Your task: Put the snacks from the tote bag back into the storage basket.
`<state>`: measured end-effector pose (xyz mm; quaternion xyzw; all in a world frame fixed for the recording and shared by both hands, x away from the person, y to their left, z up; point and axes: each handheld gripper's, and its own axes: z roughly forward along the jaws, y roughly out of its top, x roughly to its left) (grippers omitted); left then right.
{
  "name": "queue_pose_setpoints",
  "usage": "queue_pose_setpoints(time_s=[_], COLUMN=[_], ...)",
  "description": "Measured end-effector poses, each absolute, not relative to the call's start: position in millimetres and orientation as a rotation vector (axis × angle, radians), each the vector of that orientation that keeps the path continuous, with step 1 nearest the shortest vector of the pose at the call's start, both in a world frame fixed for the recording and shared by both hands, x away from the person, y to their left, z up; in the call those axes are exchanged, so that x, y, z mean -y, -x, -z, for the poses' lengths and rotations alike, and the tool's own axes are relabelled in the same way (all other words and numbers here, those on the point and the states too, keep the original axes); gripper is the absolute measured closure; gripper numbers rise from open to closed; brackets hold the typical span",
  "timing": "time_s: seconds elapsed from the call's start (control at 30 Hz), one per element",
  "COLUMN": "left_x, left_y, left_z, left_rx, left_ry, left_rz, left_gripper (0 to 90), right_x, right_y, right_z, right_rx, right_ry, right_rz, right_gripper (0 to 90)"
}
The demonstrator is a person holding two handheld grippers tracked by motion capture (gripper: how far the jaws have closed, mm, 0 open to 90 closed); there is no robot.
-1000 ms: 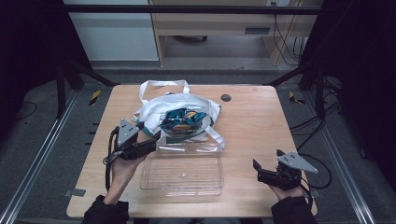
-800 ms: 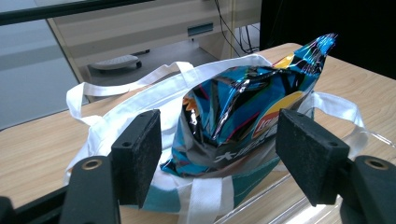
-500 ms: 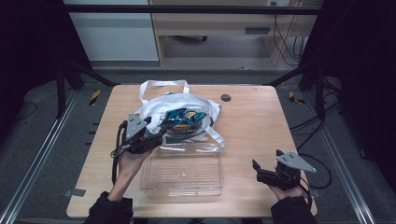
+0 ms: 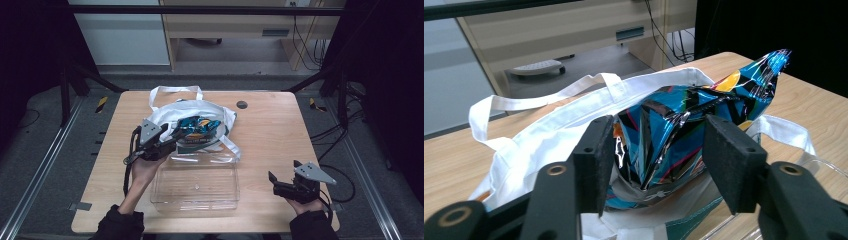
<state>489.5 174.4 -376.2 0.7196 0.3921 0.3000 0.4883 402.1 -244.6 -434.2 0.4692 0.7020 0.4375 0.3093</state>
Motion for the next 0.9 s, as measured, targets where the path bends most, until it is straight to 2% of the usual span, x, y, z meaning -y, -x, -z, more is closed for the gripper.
queue_pose_setpoints(time_s=[0.5,0.63,0.9], left_x=[-169.4,-169.8,-170.0], left_y=[-498.9,-501.5,-503.5], left_z=[383.5,385.2,386.7], left_rx=[-0.966,-0.98,-0.995], left_ry=[-1.778,-1.77,-1.755], left_rz=[-0.692,-0.684,-0.672], left_gripper=[60.0,67.1,75.3], right_x=[243.6,243.5,243.2], right_y=[-404.7,-404.9,-404.8], right_z=[435.4,435.6,435.5], right_rx=[-1.861,-1.863,-1.863], right_ry=[-1.244,-1.244,-1.243], right_rz=[-1.143,-1.142,-1.144], right_gripper=[7.9,7.9,7.9])
